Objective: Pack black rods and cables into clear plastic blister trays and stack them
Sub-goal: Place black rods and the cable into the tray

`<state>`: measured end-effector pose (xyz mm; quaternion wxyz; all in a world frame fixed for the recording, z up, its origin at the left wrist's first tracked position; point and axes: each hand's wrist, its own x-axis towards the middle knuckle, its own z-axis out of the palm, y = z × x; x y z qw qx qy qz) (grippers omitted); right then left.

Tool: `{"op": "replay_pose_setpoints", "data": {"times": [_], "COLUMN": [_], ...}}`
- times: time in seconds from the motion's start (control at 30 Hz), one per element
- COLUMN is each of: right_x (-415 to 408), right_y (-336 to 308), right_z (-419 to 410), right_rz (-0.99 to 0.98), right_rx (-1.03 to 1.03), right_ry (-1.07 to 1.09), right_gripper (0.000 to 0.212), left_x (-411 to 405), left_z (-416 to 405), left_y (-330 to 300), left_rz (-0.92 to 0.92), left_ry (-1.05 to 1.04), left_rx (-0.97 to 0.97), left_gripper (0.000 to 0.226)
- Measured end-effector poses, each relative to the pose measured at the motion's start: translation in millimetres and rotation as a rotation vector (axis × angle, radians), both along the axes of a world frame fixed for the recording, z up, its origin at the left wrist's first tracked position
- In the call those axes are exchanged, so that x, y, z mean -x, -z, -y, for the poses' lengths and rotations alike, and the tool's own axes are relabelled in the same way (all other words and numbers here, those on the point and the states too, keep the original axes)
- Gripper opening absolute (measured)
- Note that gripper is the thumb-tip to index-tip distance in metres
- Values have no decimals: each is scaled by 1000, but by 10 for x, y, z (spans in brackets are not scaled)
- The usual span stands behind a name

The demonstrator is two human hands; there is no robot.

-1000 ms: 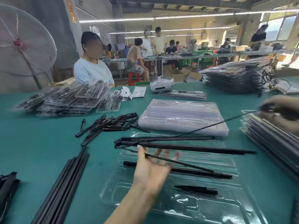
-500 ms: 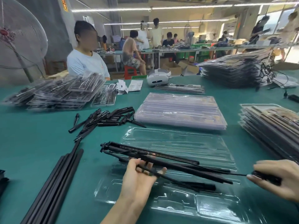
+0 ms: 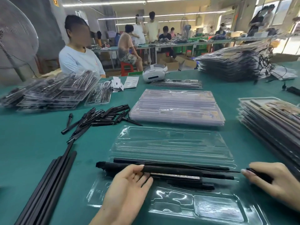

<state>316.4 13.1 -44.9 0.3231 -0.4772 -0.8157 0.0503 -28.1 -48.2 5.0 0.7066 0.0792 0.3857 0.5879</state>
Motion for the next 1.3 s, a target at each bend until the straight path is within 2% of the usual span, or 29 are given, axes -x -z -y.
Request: {"op": "replay_pose_setpoints", "data": {"times": [0.1,0.2,0.27,0.3,0.33,0.43,0.47,0.5,0.53,0.6,0.67,0.8,1.1,1.2,1.3], "right_x": [8,26,42,53,66,118,127,130,129,128,135,146,150,144,158], "right_y": [24,36,33,22,11,-47,-60,-65,-63,-53,-52,-80,-54,-49,-42], "right_z": [-2,12,24,36,51,115,127,128,127,126,136,143,150,163,170], "right_rz": [-44,-79,-102,-121,-146,-272,-346,-420,-478,-526,-501,-425,-320,-293,-247], "right_rx": [29,69,85,93,96,56,42,22,-1,-7,-13,43,139,159,152], "right_ry": [4,18,36,44,55,100,115,123,121,128,149,145,143,144,135], "right_gripper": [48,50,48,48,50,48,44,38,29,13,12,10,13,16,12], "left_x": [126,241,288,314,352,561,612,625,608,577,575,621,659,690,743], "left_z": [32,53,57,57,54,-80,-142,-175,-191,-201,-202,-218,-254,-265,-274], "left_y": [-126,-187,-167,-138,-95,106,166,209,233,281,332,358,405,401,371], "left_rz": [18,-69,-279,-507,-822,-1929,-2131,-2234,-2261,-2203,-2143,-1946,-1835,-1806,-1731], "left_ry": [54,67,13,-22,-47,37,125,187,229,272,265,303,319,396,428], "left_rx": [22,12,-71,-169,-312,-839,-901,-927,-945,-992,-1027,-943,-932,-910,-866], "left_gripper": [49,56,54,50,48,52,47,40,35,27,24,33,41,35,19]}}
